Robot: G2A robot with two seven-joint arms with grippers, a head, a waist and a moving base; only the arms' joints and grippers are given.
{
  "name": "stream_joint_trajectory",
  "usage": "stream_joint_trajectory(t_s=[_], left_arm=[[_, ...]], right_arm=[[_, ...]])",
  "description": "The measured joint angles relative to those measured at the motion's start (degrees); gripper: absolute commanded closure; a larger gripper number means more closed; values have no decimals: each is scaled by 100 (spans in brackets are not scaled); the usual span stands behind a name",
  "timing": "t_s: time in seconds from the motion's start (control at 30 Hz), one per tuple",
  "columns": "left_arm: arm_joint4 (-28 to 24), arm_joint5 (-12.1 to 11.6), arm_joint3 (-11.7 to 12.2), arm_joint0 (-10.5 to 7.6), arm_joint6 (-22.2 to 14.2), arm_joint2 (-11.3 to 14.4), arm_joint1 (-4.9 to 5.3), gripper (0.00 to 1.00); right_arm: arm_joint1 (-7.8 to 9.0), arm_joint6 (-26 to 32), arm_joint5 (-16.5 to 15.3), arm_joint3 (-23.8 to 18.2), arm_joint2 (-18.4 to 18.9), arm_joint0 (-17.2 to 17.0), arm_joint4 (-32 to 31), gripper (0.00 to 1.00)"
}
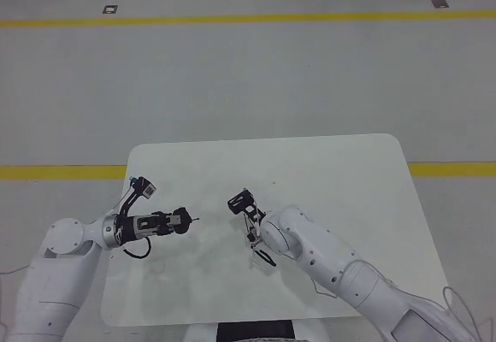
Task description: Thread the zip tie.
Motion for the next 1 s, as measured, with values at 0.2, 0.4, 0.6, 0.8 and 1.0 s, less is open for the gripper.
stream_joint_trajectory(t_s=[0.2,0.4,0.6,0.8,1.0], left_arm=[[0,0,0,0,0,0,0,100],[0,0,0,0,0,0,0,100],[0,0,0,0,0,0,0,100],[0,0,0,0,0,0,0,100],[0,0,0,0,0,0,0,100]], right_arm=[[-75,-61,23,174,-58,50,-51,78],[-141,-80,55,295,-114,82,-157,79],[-198,-65,126,386,-154,91,-320,86],[-249,-46,123,443,-153,96,-387,98],[-284,-25,101,443,-113,74,-450,100]])
